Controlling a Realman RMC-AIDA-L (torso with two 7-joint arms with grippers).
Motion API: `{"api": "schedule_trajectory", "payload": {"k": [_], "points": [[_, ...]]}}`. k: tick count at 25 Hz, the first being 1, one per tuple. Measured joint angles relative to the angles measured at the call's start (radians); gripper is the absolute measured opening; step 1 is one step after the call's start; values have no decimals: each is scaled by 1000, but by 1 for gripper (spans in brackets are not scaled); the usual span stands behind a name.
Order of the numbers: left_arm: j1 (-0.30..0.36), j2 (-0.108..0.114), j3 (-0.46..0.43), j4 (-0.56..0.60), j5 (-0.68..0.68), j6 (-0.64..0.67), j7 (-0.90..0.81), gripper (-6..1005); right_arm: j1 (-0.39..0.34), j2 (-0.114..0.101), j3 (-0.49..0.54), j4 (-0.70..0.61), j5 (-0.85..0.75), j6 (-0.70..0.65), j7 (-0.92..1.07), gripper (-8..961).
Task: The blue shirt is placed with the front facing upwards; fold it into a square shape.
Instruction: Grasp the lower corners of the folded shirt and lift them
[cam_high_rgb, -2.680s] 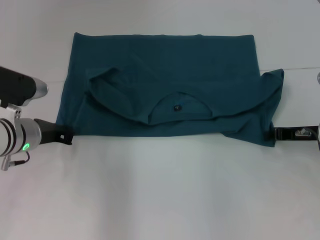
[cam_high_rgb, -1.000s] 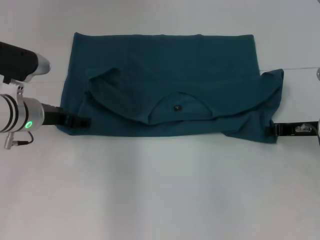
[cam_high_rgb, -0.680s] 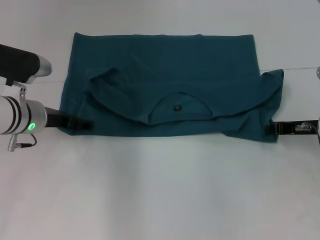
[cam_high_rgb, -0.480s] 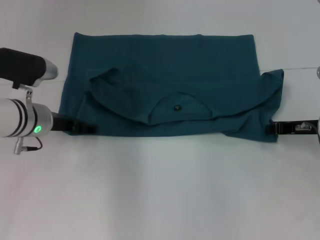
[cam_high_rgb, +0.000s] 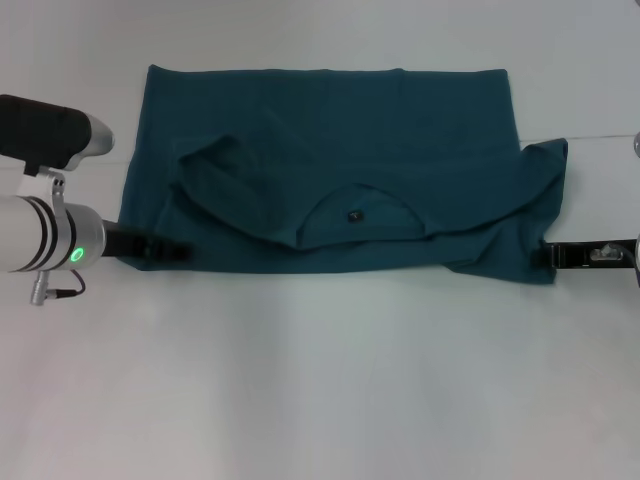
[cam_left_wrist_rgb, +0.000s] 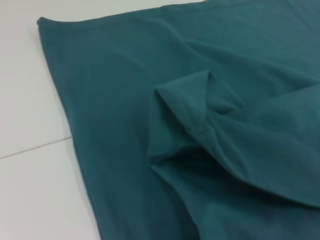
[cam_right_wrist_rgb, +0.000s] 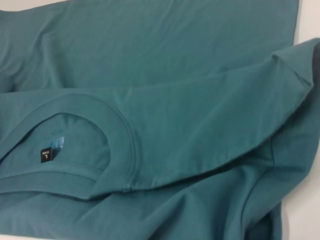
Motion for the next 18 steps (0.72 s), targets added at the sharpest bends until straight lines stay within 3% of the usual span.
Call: {"api": "schedule_trajectory", "payload": {"k": [7, 12, 18], "points": [[-13, 10, -7, 35, -1, -8, -10, 850, 0, 1, 0, 0, 0, -2, 0, 40], [-19, 11, -7, 53, -1, -30, -10, 748, 2, 1, 0, 0, 0, -2, 0, 40], [-19, 10, -8, 56, -1, -36, -21, 743, 3, 1, 0, 0, 0, -2, 0, 40]]}}
